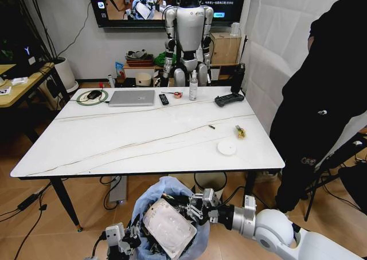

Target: Pick up the trash bin and place the trash from the table into it.

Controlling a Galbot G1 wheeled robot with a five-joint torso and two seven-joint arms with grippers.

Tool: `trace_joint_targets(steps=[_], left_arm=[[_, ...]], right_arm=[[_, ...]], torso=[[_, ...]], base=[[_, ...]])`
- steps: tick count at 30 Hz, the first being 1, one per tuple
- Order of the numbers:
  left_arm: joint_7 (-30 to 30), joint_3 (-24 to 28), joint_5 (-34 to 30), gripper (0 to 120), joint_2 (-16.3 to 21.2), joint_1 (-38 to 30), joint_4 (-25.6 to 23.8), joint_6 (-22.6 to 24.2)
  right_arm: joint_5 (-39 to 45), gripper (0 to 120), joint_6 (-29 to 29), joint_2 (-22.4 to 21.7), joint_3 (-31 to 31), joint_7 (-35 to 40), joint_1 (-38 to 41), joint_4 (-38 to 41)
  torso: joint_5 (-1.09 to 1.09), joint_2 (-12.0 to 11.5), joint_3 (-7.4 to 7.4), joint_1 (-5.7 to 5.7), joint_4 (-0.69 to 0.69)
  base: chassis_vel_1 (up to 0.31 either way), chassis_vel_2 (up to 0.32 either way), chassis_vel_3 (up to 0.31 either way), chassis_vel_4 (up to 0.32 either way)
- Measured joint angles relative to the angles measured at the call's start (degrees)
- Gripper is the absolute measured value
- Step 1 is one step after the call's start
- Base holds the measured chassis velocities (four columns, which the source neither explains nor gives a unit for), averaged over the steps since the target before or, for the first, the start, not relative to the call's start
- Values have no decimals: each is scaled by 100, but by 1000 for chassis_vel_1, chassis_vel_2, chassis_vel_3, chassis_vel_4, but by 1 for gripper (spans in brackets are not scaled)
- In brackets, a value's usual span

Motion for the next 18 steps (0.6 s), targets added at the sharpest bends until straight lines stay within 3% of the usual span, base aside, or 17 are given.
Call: trace_joint_targets(steps=[3, 6, 13, 18], left_arm=[[-1, 2, -2, 0, 8, -1, -2, 1], [-2, 8, -4, 0, 9, -1, -2, 1], [-1, 36, -5, 0, 30, 11, 20, -4], [1, 45, -6, 0, 32, 17, 27, -10]], right_arm=[[-28, 43, 9, -11, 73, 60, -31, 1], [27, 49, -2, 18, 204, 203, -48, 77], [721, 77, -338, 480, 1039, 1276, 96, 55], [810, 93, -608, 552, 1204, 1808, 251, -80]], torso=[[0, 0, 0, 0, 0], [-2, 0, 0, 0, 0], [-1, 0, 0, 0, 1], [0, 0, 1, 0, 1]], base=[[0, 0, 0, 0], [0, 0, 0, 0], [0, 0, 0, 0], [0, 0, 0, 0]])
